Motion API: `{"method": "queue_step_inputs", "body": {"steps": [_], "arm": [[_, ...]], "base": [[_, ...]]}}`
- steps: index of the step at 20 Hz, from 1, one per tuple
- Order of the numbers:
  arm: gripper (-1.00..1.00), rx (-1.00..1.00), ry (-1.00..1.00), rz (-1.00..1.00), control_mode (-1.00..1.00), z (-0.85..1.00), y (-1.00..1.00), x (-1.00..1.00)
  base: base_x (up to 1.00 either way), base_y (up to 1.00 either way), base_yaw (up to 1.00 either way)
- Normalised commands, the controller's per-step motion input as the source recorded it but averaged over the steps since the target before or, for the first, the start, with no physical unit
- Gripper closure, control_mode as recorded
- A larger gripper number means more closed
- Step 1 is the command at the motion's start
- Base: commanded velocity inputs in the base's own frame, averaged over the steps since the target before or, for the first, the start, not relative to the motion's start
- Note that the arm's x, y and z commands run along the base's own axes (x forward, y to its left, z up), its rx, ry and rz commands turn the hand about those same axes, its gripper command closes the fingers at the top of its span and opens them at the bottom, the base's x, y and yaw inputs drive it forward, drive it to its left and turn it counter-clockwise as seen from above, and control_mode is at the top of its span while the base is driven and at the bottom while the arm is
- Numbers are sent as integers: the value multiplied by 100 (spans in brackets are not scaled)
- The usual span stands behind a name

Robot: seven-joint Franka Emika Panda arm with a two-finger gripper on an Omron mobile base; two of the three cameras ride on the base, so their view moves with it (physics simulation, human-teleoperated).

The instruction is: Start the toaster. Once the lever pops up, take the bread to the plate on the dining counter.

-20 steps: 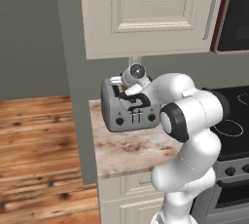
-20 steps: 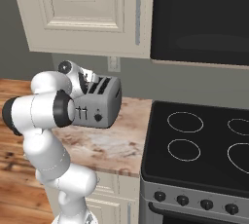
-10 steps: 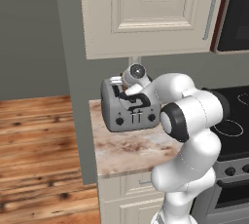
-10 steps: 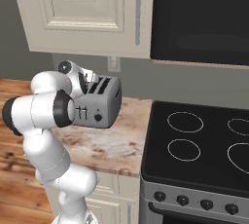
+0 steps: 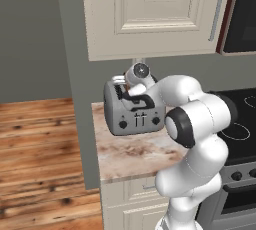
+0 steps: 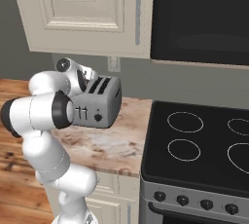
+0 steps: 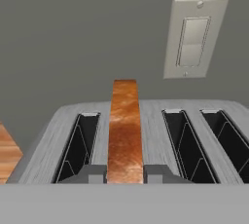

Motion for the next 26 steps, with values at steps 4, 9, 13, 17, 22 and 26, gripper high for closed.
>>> {"method": "queue_step_inputs", "body": {"steps": [4,9,13,17,22,26], "arm": [[100,0,-1,1,-100,11,-1,-8],[100,0,-5,1,-100,10,0,-15],[100,0,-8,0,-100,1,0,-20],[100,0,-14,0,-100,0,0,-30],[100,0,-15,0,-100,13,0,-37],[100,0,-8,0,-100,23,0,-46]], "base": [[0,0,0],[0,0,0],[0,0,0],[0,0,0],[0,0,0],[0,0,0]]}}
